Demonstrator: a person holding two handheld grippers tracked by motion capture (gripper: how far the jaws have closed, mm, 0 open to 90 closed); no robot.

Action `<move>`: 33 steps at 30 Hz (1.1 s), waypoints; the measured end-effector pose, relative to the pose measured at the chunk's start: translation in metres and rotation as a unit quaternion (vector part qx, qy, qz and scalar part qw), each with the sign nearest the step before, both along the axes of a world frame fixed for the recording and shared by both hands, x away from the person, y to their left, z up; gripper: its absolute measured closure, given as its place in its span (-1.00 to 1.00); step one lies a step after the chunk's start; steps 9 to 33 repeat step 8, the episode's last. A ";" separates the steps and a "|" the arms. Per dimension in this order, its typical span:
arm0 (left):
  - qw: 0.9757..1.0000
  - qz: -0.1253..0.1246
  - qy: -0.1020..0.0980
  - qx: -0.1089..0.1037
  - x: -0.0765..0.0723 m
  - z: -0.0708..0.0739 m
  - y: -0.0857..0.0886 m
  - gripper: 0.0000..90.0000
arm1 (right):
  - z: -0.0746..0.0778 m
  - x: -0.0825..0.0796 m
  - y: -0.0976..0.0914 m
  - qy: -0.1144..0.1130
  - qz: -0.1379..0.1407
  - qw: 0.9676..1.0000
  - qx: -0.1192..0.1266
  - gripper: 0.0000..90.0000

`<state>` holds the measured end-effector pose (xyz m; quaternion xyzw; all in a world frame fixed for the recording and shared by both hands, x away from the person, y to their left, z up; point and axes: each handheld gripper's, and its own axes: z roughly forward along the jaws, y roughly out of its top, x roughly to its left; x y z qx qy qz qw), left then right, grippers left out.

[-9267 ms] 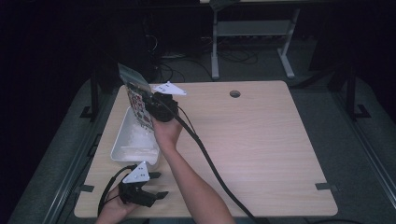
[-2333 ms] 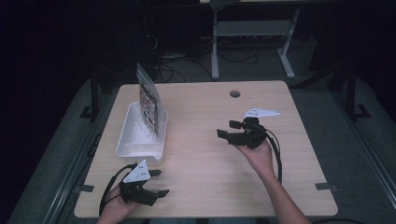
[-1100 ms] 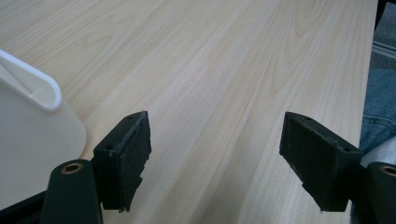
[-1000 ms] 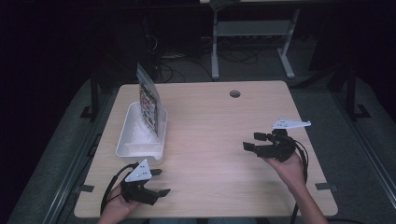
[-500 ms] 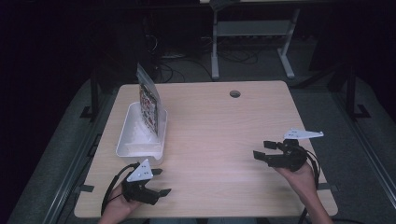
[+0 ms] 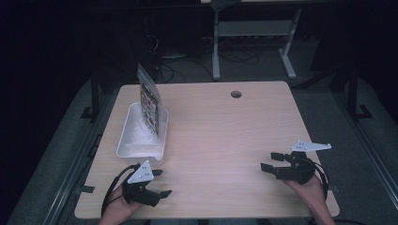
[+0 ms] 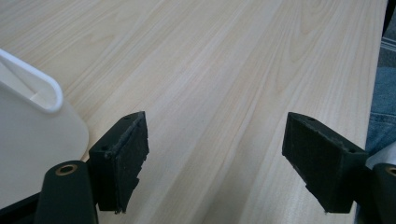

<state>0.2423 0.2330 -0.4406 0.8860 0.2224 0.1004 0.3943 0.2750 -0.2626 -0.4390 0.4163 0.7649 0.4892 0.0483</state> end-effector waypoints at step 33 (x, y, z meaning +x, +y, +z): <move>1.000 0.000 0.002 0.001 -0.003 -0.001 0.001 -0.51 | -0.008 -0.016 0.002 -0.006 -0.004 1.000 -0.006 -0.48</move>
